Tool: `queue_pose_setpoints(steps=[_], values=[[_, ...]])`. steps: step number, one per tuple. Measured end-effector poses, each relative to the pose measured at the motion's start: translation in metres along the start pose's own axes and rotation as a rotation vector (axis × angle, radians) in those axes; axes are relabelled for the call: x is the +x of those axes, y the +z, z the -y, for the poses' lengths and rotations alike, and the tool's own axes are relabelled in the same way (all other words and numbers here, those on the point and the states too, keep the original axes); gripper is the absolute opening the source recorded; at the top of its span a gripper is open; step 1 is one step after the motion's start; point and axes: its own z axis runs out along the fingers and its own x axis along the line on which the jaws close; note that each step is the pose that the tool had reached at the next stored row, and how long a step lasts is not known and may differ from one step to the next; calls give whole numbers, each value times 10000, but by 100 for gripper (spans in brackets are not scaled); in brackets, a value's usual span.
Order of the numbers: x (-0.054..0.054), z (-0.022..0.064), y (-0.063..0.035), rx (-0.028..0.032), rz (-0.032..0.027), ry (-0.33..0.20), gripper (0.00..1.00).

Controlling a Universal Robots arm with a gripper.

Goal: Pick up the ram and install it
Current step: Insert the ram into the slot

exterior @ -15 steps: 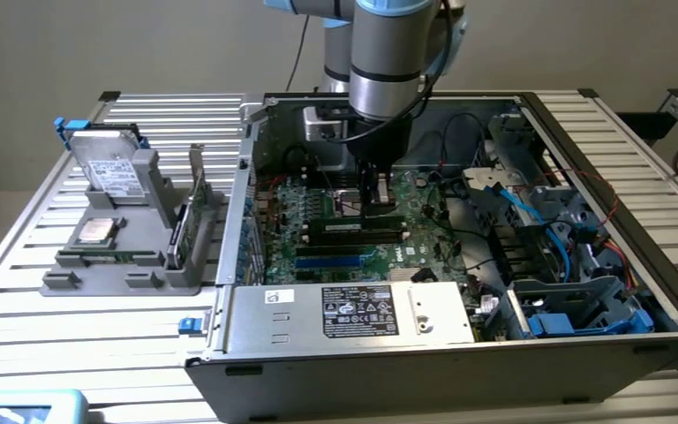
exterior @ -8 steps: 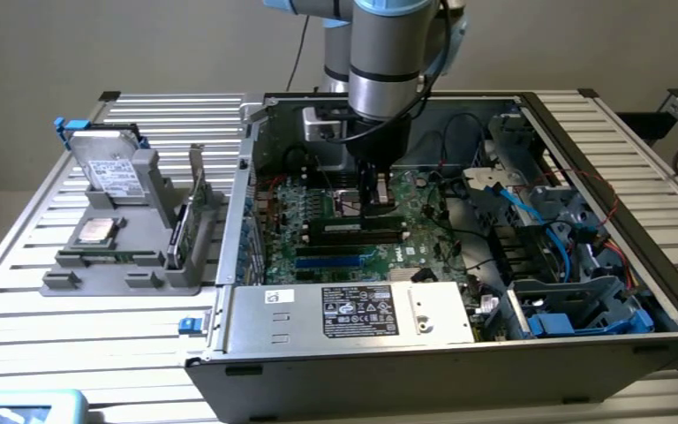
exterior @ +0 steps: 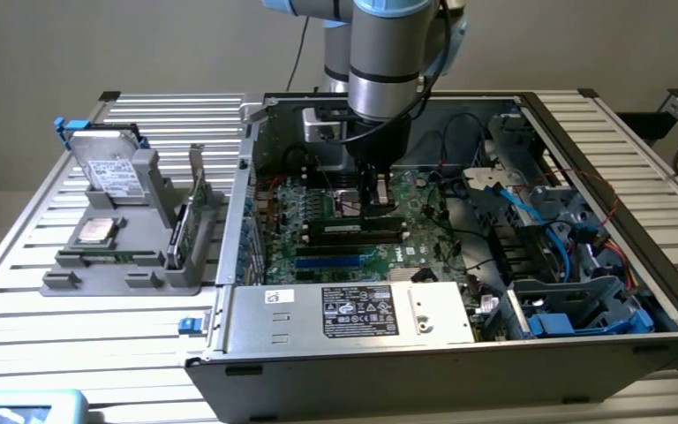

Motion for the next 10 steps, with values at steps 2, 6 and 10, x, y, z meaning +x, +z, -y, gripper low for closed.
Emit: queue_pose_setpoints(steps=[2,6,10], values=[[0,0,4,1,1,0,14],[11,-1,10,1,1,1,14],[12,-1,17,-1,-2,2,14]])
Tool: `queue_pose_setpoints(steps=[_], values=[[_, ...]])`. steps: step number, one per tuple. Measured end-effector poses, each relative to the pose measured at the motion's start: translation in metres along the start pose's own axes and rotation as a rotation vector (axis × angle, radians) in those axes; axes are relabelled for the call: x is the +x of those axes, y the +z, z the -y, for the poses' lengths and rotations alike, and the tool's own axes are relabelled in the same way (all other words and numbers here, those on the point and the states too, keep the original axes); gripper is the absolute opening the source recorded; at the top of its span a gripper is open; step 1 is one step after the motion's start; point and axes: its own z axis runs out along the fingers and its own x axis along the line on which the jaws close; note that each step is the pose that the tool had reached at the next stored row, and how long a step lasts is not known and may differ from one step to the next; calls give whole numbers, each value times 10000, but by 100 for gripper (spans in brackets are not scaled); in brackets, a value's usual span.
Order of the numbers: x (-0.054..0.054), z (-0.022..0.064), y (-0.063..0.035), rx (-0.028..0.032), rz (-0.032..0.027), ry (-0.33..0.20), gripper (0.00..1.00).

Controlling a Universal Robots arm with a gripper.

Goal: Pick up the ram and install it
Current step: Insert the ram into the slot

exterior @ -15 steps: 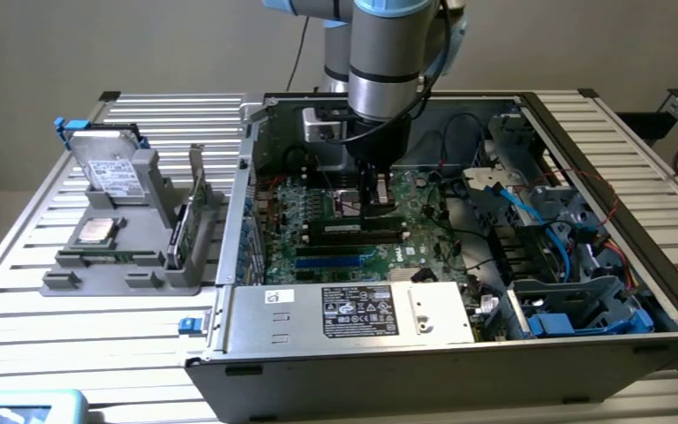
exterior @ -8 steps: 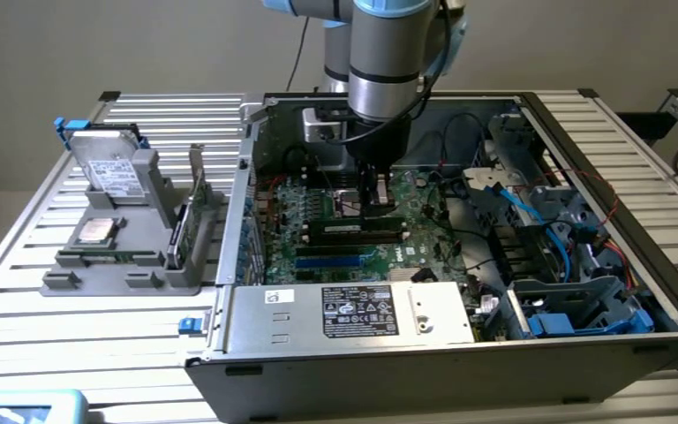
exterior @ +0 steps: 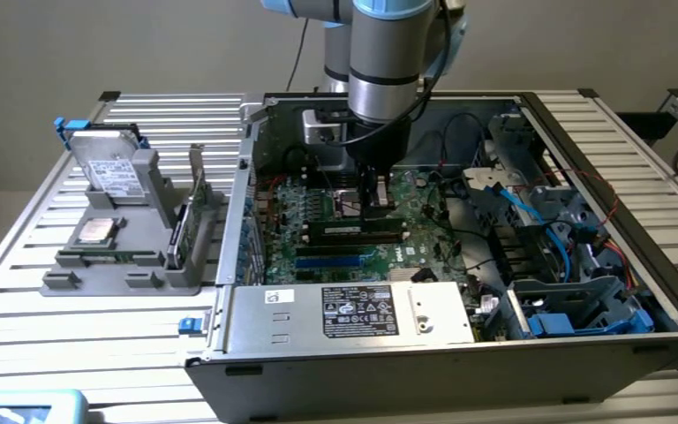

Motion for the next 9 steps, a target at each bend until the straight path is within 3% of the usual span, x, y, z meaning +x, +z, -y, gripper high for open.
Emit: queue_pose_setpoints(steps=[9], values=[[-3,1,6,18,4,98,14]])
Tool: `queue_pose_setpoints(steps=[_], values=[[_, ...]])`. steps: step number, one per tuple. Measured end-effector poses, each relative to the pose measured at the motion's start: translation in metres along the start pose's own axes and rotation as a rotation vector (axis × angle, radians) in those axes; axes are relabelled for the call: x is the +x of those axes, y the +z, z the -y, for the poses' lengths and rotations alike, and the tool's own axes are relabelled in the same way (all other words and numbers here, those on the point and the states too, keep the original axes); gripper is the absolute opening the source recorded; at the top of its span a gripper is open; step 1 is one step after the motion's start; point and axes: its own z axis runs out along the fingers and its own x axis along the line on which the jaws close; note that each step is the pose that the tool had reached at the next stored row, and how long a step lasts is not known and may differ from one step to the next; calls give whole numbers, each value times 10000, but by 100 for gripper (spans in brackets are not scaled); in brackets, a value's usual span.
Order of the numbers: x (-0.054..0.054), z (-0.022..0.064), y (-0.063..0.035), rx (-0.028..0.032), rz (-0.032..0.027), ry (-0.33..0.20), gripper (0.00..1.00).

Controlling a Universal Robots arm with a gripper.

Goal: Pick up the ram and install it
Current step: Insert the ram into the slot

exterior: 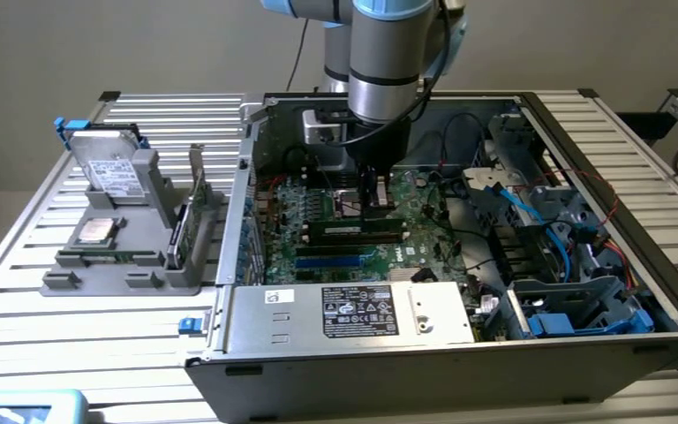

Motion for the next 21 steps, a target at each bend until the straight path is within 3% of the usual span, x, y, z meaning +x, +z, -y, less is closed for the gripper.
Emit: queue_pose_setpoints(steps=[4,21], values=[[-1,-1,0,47,-2,16,14],[-4,-21,18,105,-5,33,14]])
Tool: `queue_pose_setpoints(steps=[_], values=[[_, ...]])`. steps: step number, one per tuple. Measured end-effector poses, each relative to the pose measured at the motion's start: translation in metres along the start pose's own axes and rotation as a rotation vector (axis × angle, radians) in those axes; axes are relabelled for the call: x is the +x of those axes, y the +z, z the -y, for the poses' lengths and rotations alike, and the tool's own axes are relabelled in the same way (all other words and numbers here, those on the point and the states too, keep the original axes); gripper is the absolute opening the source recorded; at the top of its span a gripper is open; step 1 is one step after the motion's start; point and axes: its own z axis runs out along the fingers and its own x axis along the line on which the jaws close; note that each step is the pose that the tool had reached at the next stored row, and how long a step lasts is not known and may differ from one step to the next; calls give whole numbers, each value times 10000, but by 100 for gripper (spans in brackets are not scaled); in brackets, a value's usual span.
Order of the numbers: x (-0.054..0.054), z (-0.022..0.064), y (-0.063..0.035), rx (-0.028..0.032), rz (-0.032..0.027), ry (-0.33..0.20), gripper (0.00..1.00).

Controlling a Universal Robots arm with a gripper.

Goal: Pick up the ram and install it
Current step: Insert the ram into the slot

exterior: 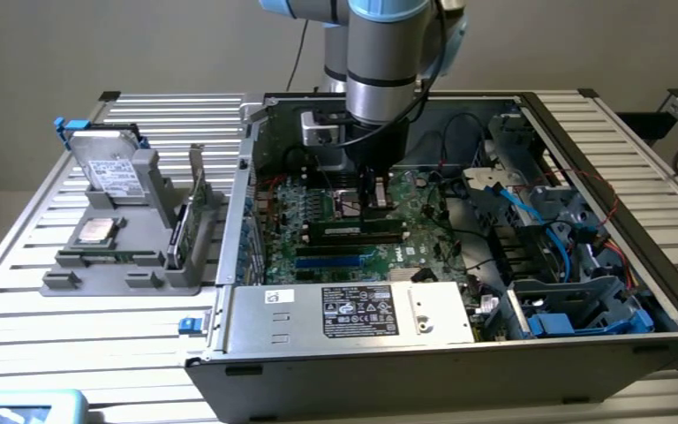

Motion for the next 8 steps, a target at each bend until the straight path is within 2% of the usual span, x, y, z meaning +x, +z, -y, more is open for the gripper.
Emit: queue_pose_setpoints(steps=[8], values=[[-2,-7,13,-1,-2,80,14]])
